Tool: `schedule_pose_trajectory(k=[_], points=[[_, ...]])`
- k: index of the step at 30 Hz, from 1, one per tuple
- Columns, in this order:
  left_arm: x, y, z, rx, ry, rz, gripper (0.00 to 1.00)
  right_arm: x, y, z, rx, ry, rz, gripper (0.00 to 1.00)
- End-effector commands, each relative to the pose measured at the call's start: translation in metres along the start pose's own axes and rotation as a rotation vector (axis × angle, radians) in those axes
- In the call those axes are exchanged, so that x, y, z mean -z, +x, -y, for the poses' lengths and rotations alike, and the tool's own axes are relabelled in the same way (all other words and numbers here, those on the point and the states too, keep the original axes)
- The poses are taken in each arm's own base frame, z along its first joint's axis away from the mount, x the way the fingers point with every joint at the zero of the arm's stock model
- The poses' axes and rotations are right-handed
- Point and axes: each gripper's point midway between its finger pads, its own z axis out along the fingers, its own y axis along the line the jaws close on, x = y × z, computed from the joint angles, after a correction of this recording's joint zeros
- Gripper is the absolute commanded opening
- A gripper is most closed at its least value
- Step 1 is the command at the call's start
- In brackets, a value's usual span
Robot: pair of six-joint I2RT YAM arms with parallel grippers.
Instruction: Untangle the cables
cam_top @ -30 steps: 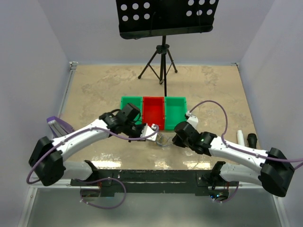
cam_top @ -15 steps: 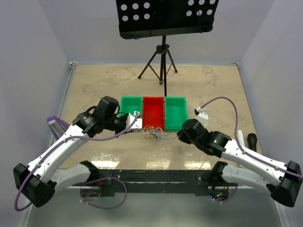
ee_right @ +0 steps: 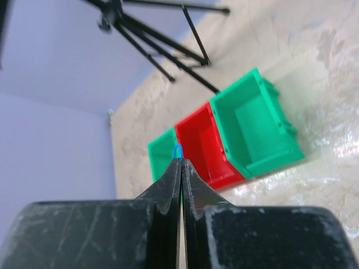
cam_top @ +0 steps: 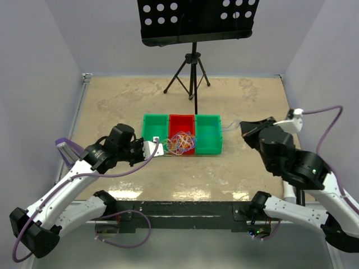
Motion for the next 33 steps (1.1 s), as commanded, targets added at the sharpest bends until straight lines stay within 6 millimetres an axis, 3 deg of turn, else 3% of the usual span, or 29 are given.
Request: schedule_pose_trajectory(k=[1,5,7,9,12,14,16,19,21,26,31,33], points=[[-0.005,0.041,-0.007,0.020,-0.072,-0.147,0.00,0.019,-0.064,0.018,-0.011,0.102,0.216,0.00],[-0.013,0.073,-0.004,0.011,-0.082,-0.256,0.00,0.027,-0.081,0.019,-0.006,0.097,0.264,0.00],[-0.017,0.089,0.002,0.002,-0.060,-0.312,0.00,0.027,-0.079,0.020,-0.002,0.099,0.259,0.00],[-0.019,0.091,0.006,0.007,-0.038,-0.315,0.00,0.024,-0.075,0.022,0.011,0.108,0.254,0.00],[-0.020,0.077,0.006,0.015,-0.019,-0.265,0.00,0.014,-0.059,0.012,0.058,0.076,0.209,0.00],[-0.020,0.069,0.005,0.014,-0.008,-0.234,0.00,-0.001,-0.027,0.006,0.123,0.050,0.118,0.00],[-0.021,0.066,0.005,0.015,0.000,-0.227,0.00,-0.026,0.036,0.012,0.233,0.019,-0.048,0.04],[-0.026,0.072,0.010,0.027,0.021,-0.241,0.00,-0.046,0.129,0.031,0.327,-0.059,-0.308,0.42],[-0.028,0.076,0.015,0.034,0.034,-0.242,0.00,-0.050,0.172,0.040,0.357,-0.134,-0.410,0.55],[-0.029,0.080,0.019,0.035,0.034,-0.236,0.00,-0.039,0.229,0.032,0.442,-0.348,-0.527,0.66],[-0.030,0.079,0.021,0.038,0.034,-0.222,0.00,-0.043,0.290,0.033,0.592,-0.414,-0.627,0.64],[-0.030,0.081,0.022,0.038,0.038,-0.225,0.00,-0.051,0.306,0.033,0.627,-0.420,-0.632,0.64]])
